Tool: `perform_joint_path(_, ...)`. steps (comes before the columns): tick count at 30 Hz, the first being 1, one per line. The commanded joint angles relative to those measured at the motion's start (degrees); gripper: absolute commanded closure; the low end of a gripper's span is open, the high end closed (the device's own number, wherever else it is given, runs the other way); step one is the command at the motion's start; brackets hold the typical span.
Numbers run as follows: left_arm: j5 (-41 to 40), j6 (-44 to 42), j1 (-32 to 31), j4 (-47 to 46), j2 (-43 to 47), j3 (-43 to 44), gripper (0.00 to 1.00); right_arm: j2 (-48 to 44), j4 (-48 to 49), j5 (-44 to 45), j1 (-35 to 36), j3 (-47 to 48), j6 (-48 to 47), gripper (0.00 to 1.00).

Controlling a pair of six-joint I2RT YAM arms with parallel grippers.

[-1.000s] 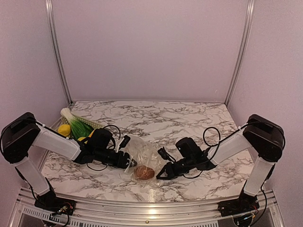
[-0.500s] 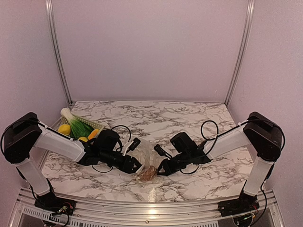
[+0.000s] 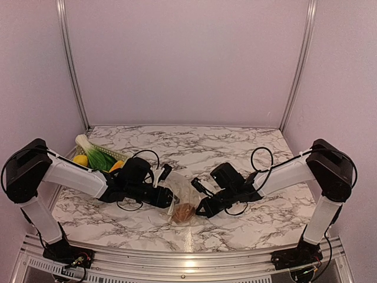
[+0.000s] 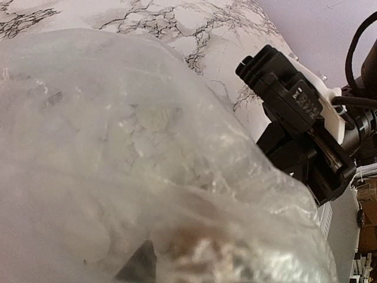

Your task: Open the zip-top bag and remove the fake food

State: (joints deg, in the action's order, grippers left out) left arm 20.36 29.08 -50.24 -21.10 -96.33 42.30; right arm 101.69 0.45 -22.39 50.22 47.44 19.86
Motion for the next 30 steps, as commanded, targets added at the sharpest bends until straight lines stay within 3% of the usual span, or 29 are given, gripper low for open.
perform_joint_path(1,-2.4,-2.0,-0.5,4.1,-3.2,3.1,0.55,0.6,-6.3,5.5,0.0,0.9,-2.2,1.00)
perform_joint_path(9,6.5,-7.6,-4.4,4.6,-3.3,4.8,0.51,2.1,-6.6,6.1,0.0,2.0,-2.1,1.00)
perform_joint_path(13,6.1,-9.2,-5.7,6.6,-3.7,5.9,0.44,2.2,-6.3,5.9,0.0,2.3,-1.7,1.00)
perform_joint_path(21,-8.3,-14.6,-10.3,19.6,-10.1,13.8,0.20,1.8,-6.1,4.9,0.0,2.3,-1.4,1.00)
perform_joint_path(27,-13.9,-15.2,-12.5,24.0,-14.3,16.7,0.14,1.8,-5.7,4.5,0.0,2.0,-1.2,1.00)
perform_joint_path(30,-17.8,-14.6,-12.5,25.2,-14.3,16.1,0.15,1.6,-5.6,4.4,-0.1,1.5,-1.1,1.00)
